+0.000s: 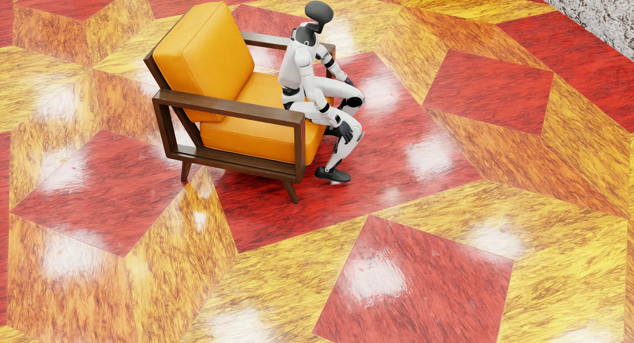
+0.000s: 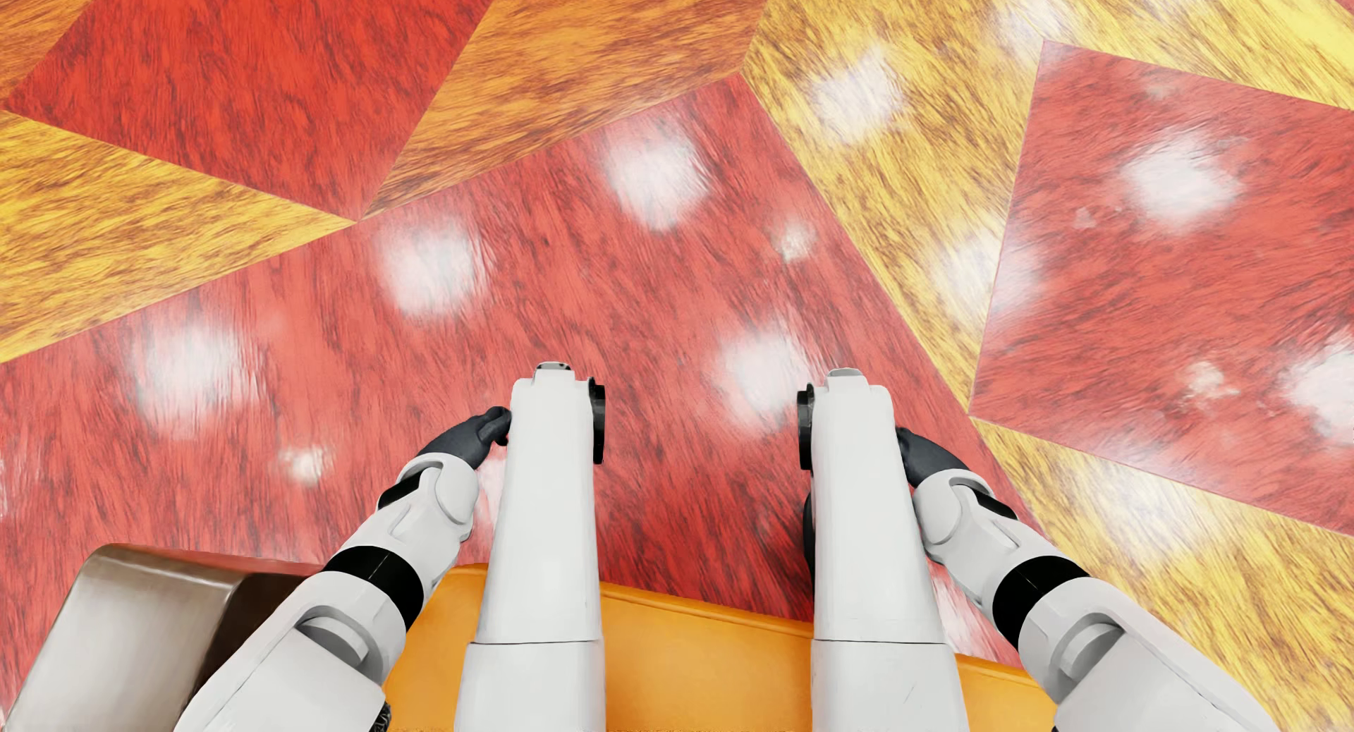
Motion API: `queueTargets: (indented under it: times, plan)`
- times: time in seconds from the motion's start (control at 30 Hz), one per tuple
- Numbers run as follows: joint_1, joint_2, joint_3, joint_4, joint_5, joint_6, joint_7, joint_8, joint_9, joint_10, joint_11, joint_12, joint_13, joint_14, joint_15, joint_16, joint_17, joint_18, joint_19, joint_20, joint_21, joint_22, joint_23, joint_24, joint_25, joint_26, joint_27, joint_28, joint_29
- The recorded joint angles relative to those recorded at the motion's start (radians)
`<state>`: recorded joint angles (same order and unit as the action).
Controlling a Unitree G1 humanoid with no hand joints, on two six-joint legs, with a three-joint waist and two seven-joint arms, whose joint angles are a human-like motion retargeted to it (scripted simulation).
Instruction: Sit on chair
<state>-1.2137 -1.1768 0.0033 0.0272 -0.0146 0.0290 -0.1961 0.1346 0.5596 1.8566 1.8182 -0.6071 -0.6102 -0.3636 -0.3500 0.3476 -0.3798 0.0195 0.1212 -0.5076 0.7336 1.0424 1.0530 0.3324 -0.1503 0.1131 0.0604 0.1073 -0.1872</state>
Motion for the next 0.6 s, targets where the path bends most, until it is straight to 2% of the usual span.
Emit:
queueTargets:
  times: [0.07,0.1,0.2,0.4,0.6]
  plan:
    - [0.009,0.009,0.003,0.002,-0.003,-0.003,0.001,0.0,-0.003,0.012,0.013,0.007,0.012,0.001,0.001,0.001,0.002,-0.003,-0.002,0.004,-0.012,0.028,0.018,-0.014,0.019,-0.004,-0.004,0.029,-0.022]
    - [0.011,0.011,0.002,-0.002,-0.005,-0.001,0.002,0.002,-0.006,0.016,0.021,0.007,0.004,0.004,0.002,0.001,0.003,-0.003,0.006,0.014,-0.021,0.046,0.043,-0.031,0.049,-0.004,-0.002,0.044,-0.025]
    - [0.021,0.02,0.004,-0.006,-0.005,0.002,0.002,0.001,-0.006,0.026,0.031,0.007,0.007,0.007,0.007,0.004,-0.002,0.001,0.001,0.026,-0.028,0.101,0.082,-0.078,0.079,-0.005,0.003,0.07,-0.027]
    - [0.037,0.041,0.003,-0.005,0.004,0.002,0.005,0.001,-0.02,0.036,0.035,0.025,0.04,0.012,0.015,-0.008,0.008,0.008,-0.014,0.019,-0.052,0.21,0.14,-0.098,0.108,0.04,0.021,0.014,0.002]
    - [0.038,0.041,0.004,-0.009,0.006,0.0,0.004,0.0,-0.017,0.036,0.036,0.027,0.042,0.012,0.016,-0.002,0.0,0.01,-0.011,0.019,-0.062,0.236,0.175,-0.097,0.114,0.051,0.036,0.001,0.024]
